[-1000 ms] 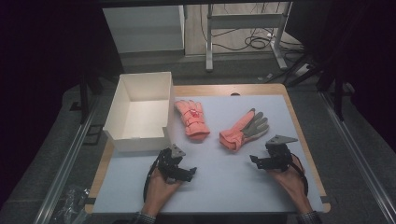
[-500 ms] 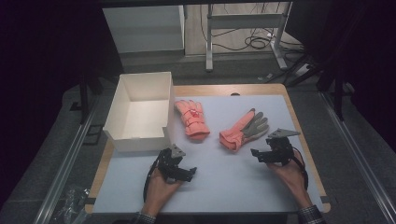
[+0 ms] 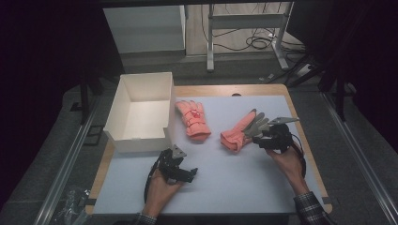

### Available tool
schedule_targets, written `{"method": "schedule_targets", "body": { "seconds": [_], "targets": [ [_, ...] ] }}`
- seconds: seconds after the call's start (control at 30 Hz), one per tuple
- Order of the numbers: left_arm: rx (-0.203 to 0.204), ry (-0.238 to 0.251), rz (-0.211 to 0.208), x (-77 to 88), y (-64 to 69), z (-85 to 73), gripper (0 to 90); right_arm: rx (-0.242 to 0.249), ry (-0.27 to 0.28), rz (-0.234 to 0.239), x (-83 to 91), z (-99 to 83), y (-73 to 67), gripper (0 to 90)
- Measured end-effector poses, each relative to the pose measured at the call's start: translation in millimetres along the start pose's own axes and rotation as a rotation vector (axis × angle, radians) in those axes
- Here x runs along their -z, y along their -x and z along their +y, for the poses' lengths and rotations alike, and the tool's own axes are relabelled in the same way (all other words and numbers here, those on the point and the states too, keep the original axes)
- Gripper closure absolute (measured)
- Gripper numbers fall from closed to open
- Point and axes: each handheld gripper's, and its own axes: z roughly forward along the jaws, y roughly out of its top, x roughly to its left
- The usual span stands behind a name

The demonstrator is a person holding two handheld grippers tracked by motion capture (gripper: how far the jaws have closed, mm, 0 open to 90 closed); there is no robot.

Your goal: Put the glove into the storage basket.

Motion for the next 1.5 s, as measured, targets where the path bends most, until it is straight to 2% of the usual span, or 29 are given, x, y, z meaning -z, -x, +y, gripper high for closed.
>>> {"method": "schedule_targets", "body": {
  "seconds": [0.03, 0.17, 0.23, 0.33, 0.37, 0.43, 0.53, 0.6, 0.67, 0.7, 0.77, 0.83, 1.0, 1.07, 1.13, 1.2, 1.27, 1.3, 1.37, 1.4, 1.43, 1.47, 1.5],
  "targets": [
    [0.000, 0.000, 0.000, 0.0, 0.0, 0.0, 0.9, -0.004, -0.001, -0.010, -4.0, 7.9, 2.4, 44.8],
    [0.000, 0.000, 0.000, 0.0, 0.0, 0.0, 0.9, -0.013, -0.006, -0.029, -11.0, 16.7, 4.4, 44.9],
    [0.000, 0.000, 0.000, 0.0, 0.0, 0.0, 0.9, -0.028, -0.026, -0.054, -22.4, 24.5, 8.1, 44.4],
    [0.000, 0.000, 0.000, 0.0, 0.0, 0.0, 0.9, -0.048, -0.030, -0.066, -29.7, 27.6, 10.2, 43.9],
    [0.001, 0.000, 0.000, 0.0, 0.0, 0.0, 0.9, -0.069, -0.044, -0.075, -37.8, 29.3, 10.9, 42.9],
    [0.001, 0.000, 0.000, 0.0, 0.0, 0.0, 0.9, -0.074, -0.049, -0.078, -39.8, 29.4, 10.8, 42.8],
    [0.001, 0.000, 0.000, 0.0, 0.1, 0.0, 0.9, -0.073, -0.100, -0.094, -53.6, 28.7, 8.2, 45.6],
    [0.001, 0.000, 0.000, 0.0, 0.0, 0.0, 0.9, -0.070, -0.111, -0.111, -55.9, 29.4, 6.3, 48.9],
    [0.000, 0.000, 0.000, 0.0, 0.1, -0.1, 0.9, -0.050, -0.131, -0.146, -58.7, 29.8, 2.5, 59.3],
    [0.000, 0.000, 0.001, 0.0, 0.0, -0.1, 1.0, -0.039, -0.139, -0.168, -60.6, 29.7, -0.6, 67.6],
    [0.000, 0.000, 0.001, 0.0, 0.1, -0.1, 0.9, -0.036, -0.139, -0.173, -60.9, 29.7, -1.7, 71.0],
    [0.000, 0.001, 0.000, 0.0, 0.0, 0.0, 0.9, -0.022, -0.130, -0.173, -60.3, 28.6, -1.9, 82.0],
    [-0.003, 0.000, 0.000, 0.0, -0.2, 0.0, 0.9, -0.030, -0.115, -0.141, -55.9, 28.9, 1.1, 85.3],
    [0.000, 0.000, -0.001, 0.0, -0.1, 0.0, 0.9, -0.037, -0.103, -0.102, -50.6, 31.3, 5.4, 85.7],
    [0.000, 0.000, -0.001, 0.0, -0.1, 0.0, 0.9, -0.042, -0.102, -0.093, -49.0, 31.9, 6.0, 86.0],
    [0.000, 0.000, -0.001, 0.0, -0.1, 0.0, 0.9, -0.047, -0.090, -0.063, -43.4, 34.0, 6.7, 86.8],
    [0.000, 0.000, -0.001, 0.0, -0.1, 0.0, 0.9, -0.044, -0.086, -0.056, -41.8, 34.7, 6.7, 86.9],
    [0.000, 0.000, -0.001, 0.0, -0.1, 0.0, 0.9, -0.033, -0.076, -0.031, -36.2, 36.9, 5.5, 87.1],
    [0.000, 0.000, -0.001, 0.0, -0.1, 0.0, 0.9, -0.033, -0.074, -0.027, -34.1, 37.8, 4.8, 87.2],
    [0.000, 0.000, -0.001, 0.0, -0.1, 0.0, 0.9, -0.028, -0.067, -0.015, -30.3, 39.2, 3.8, 87.3],
    [0.000, 0.000, -0.001, 0.0, -0.1, 0.0, 0.9, -0.027, -0.051, 0.018, -23.8, 41.4, 2.5, 87.3],
    [0.000, 0.000, -0.001, 0.0, -0.1, 0.0, 0.9, -0.027, -0.051, 0.018, -23.8, 41.4, 2.5, 87.3],
    [0.000, 0.000, -0.001, 0.0, -0.1, 0.0, 0.9, -0.020, -0.040, 0.048, -17.2, 43.5, 0.9, 87.3]
  ]
}}
